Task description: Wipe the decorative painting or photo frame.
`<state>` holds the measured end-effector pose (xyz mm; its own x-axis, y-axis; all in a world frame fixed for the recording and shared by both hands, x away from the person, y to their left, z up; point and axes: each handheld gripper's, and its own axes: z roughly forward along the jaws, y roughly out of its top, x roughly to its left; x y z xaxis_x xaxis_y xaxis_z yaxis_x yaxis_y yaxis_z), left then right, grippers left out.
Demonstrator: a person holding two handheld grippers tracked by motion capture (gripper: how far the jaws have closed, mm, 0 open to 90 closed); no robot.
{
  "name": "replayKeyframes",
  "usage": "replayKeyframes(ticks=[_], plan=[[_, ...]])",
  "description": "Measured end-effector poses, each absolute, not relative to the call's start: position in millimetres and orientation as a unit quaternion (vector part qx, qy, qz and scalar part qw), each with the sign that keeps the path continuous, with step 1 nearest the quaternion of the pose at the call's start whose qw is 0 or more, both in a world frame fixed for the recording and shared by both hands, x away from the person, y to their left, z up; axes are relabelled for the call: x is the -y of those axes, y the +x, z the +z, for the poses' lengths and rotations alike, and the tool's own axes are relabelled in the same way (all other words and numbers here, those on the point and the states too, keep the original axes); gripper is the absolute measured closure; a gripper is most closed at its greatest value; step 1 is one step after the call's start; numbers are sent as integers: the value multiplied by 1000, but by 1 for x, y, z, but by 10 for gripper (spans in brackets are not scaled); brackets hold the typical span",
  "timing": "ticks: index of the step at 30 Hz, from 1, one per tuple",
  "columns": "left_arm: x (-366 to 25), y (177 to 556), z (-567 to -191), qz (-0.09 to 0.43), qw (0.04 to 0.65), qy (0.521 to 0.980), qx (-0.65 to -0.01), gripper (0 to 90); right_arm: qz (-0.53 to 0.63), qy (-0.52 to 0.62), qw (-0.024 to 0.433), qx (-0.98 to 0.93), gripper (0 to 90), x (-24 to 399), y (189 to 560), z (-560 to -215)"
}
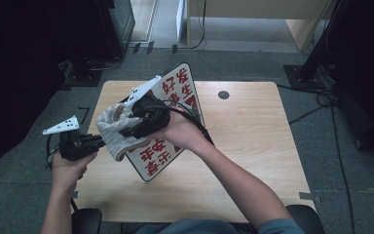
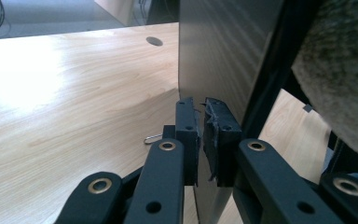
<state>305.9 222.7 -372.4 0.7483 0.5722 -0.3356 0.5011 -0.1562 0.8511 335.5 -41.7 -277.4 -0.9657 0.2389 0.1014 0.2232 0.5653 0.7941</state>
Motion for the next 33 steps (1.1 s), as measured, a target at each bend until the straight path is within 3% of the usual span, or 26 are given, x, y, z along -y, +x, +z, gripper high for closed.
replayKeyframes(ticks=[33], plan=[[-214,309,-375,29,540,766,-349,845,434,128,-2,-892,556,44,330,-317]])
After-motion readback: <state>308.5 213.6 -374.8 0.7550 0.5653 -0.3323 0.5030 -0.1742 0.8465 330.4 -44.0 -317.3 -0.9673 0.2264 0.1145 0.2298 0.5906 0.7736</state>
